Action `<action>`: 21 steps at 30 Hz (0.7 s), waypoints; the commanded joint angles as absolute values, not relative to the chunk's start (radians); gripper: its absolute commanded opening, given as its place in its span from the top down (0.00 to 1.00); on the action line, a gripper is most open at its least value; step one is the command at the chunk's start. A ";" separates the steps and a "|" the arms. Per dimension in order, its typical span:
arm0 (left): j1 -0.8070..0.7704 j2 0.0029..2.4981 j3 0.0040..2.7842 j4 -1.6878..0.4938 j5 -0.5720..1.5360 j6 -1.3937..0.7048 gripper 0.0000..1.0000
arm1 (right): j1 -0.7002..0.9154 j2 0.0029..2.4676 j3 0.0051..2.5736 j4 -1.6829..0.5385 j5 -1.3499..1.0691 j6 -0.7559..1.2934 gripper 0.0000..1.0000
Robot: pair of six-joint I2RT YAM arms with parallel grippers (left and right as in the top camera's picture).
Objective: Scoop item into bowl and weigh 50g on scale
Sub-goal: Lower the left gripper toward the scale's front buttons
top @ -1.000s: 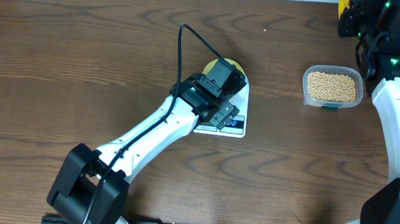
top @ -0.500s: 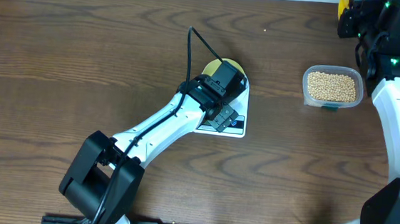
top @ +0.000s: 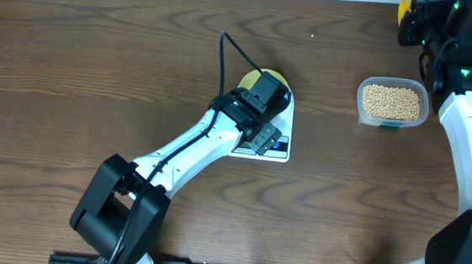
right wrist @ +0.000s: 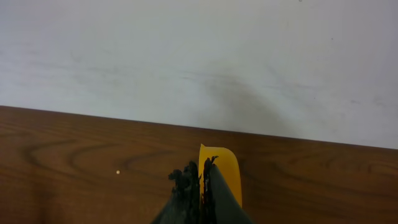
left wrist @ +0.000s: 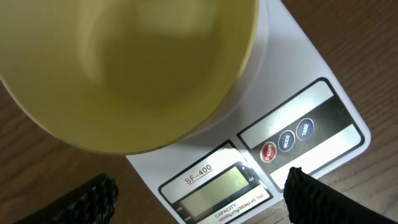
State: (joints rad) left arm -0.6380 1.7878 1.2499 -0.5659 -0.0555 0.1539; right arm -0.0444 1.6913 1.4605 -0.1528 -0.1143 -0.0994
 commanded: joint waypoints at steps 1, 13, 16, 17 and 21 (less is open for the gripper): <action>-0.641 1.800 1.268 -0.572 -0.065 0.118 0.13 | -0.038 1.679 1.477 -0.151 -0.107 -0.113 0.99; -0.641 1.811 1.264 -0.585 -0.065 0.118 0.13 | -0.038 1.679 1.477 -0.152 -0.107 -0.113 0.99; -0.641 1.827 1.264 -0.585 -0.065 0.118 0.13 | -0.038 1.679 1.477 -0.152 -0.107 -0.113 0.99; -0.641 1.834 1.264 -0.587 -0.065 0.118 0.13 | -0.038 1.679 1.477 -0.152 -0.107 -0.113 0.99; -0.641 1.852 1.264 -0.587 -0.065 0.123 0.13 | -0.038 1.679 1.477 -0.152 -0.107 -0.113 0.99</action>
State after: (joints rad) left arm -0.6380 1.8309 1.2499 -0.5800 -0.0555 0.1307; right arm -0.0444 1.6913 1.4605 -0.1528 -0.1143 -0.0994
